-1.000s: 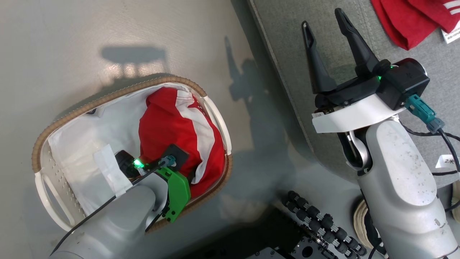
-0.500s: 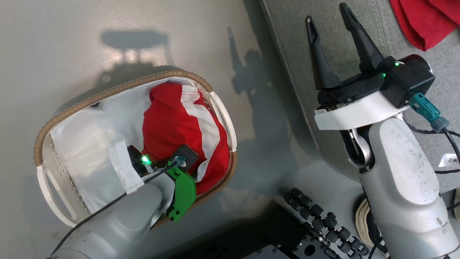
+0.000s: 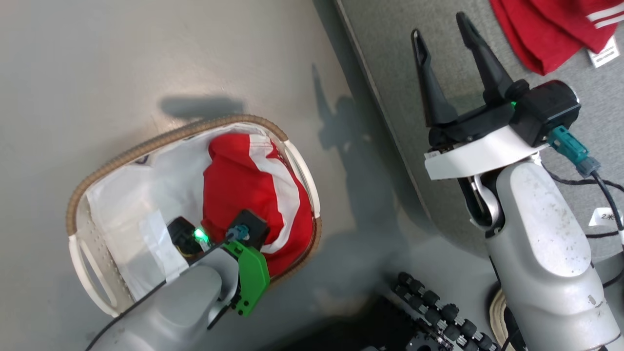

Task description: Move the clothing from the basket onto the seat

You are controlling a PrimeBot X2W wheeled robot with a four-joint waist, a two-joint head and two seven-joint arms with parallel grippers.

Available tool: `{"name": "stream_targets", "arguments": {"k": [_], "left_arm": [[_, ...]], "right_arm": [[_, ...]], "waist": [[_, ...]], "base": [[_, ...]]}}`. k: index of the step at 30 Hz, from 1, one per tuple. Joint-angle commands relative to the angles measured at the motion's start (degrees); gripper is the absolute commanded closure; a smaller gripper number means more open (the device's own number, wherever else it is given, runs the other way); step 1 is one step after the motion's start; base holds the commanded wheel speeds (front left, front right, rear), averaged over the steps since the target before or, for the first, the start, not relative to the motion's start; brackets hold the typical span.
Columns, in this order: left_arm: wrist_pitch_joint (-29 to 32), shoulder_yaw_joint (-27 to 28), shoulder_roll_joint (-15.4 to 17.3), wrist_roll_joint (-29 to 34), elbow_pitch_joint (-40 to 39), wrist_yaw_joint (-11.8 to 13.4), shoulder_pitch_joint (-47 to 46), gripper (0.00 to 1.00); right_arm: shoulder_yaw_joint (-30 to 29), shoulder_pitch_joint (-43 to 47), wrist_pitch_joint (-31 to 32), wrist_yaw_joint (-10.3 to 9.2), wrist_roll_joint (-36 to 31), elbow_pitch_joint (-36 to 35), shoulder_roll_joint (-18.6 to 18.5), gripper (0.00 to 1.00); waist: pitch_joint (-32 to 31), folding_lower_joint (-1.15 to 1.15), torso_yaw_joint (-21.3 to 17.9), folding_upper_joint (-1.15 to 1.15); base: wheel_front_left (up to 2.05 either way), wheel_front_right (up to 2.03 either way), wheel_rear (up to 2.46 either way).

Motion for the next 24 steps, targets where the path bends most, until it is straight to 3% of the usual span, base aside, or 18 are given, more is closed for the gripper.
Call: {"name": "stream_targets", "arguments": {"k": [1,15,24], "left_arm": [[-0.9,0.0,-0.5,-0.9,-0.1,-0.3,1.3,1.00],[-7.5,0.7,-4.0,-8.2,-2.2,-0.3,6.3,1.00],[-7.4,13.6,-2.4,-0.9,-11.6,-0.3,12.1,1.00]], "right_arm": [[0.0,1.4,-0.3,-0.06,-0.3,0.7,-0.1,0.00],[-2.3,9.2,-0.3,-0.06,-3.0,6.1,-0.2,0.00],[-4.0,15.8,-0.3,-0.06,-2.5,7.6,-0.7,0.00]], "waist": [[-5.3,0.00,1.0,0.00],[-23.1,0.00,7.5,0.00],[-31.7,0.00,12.0,0.00]], "base": [[0.00,0.00,0.00],[0.00,0.00,0.00],[0.00,0.00,0.00]]}}
